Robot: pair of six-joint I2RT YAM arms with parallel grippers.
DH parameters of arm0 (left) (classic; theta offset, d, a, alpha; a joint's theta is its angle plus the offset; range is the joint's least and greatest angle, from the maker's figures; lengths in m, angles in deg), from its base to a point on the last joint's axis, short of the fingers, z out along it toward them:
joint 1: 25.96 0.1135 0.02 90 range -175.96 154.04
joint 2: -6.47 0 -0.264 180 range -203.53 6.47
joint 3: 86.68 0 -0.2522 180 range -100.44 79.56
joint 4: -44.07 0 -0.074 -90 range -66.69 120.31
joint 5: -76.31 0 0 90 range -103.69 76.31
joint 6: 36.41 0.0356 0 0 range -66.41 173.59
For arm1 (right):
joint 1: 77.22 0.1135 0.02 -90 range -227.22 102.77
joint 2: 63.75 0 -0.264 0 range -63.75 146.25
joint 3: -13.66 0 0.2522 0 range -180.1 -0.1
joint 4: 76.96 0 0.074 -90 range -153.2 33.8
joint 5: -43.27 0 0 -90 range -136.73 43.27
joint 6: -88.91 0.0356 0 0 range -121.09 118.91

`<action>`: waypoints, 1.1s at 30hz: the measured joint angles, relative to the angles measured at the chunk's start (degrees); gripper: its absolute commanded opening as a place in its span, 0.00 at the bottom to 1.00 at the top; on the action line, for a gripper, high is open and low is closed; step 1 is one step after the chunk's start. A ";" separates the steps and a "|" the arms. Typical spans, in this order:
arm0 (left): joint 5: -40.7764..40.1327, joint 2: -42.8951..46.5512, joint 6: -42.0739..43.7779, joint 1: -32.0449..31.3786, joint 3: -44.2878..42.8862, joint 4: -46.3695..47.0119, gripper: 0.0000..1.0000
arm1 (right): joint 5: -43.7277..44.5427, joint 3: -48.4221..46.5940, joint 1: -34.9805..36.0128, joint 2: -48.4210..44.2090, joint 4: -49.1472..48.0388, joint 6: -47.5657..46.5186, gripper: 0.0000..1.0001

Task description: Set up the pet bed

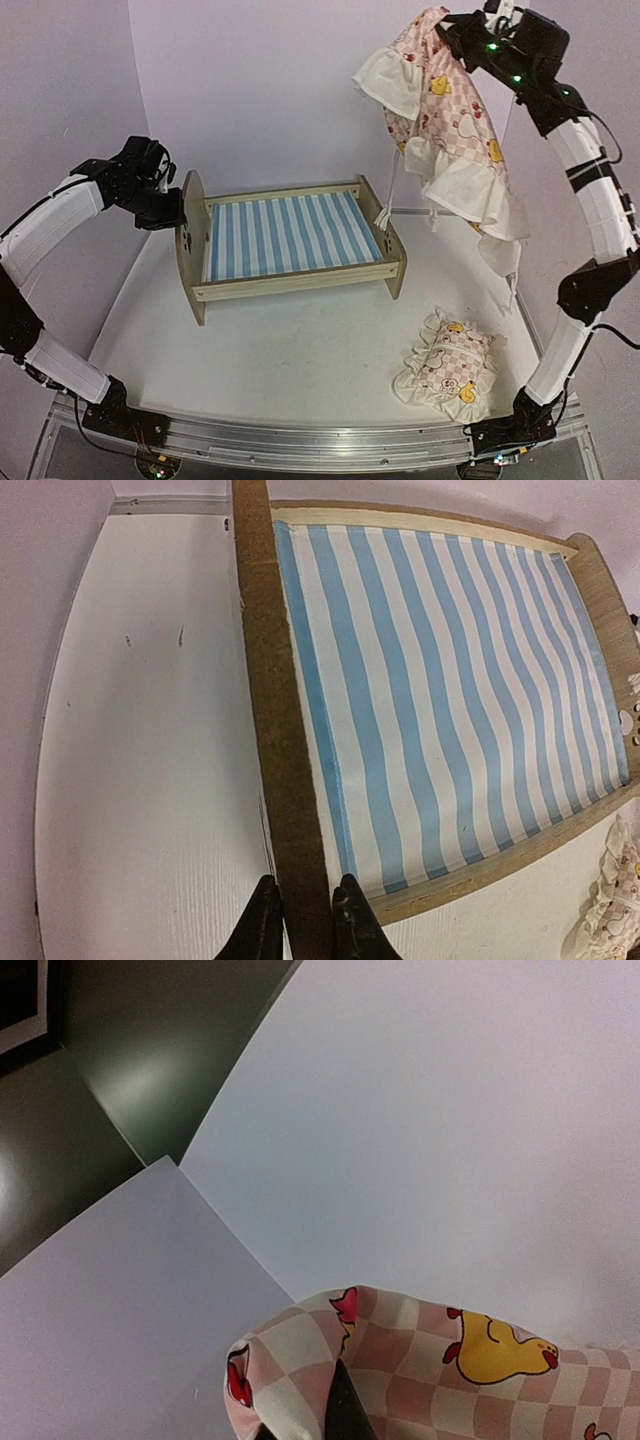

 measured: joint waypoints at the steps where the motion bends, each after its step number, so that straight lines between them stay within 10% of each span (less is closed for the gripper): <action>1: 0.33 0.63 -0.22 -0.04 0.50 -0.04 0.10 | 0.44 -2.58 1.31 2.89 -1.22 -0.04 0.00; 6: 1.73 3.30 -0.39 -0.15 2.80 -0.28 0.18 | 3.45 -11.32 8.57 17.73 -8.46 0.48 0.02; 9: 2.43 3.85 -0.24 -0.42 3.02 -0.59 0.43 | 5.49 -11.30 14.47 25.18 -12.17 1.03 0.59; 15: 3.02 6.32 1.33 -1.25 1.46 -0.79 0.75 | 7.28 -4.39 22.82 33.05 -9.51 -1.84 0.94; 23: 3.74 6.71 2.95 -2.08 -10.54 -2.14 0.76 | 10.32 10.95 18.40 18.60 6.54 -22.29 0.98; 33: 2.51 -5.73 1.05 -20.06 -15.65 1.62 0.77 | 0.22 24.04 1.81 0.92 12.02 -35.01 0.97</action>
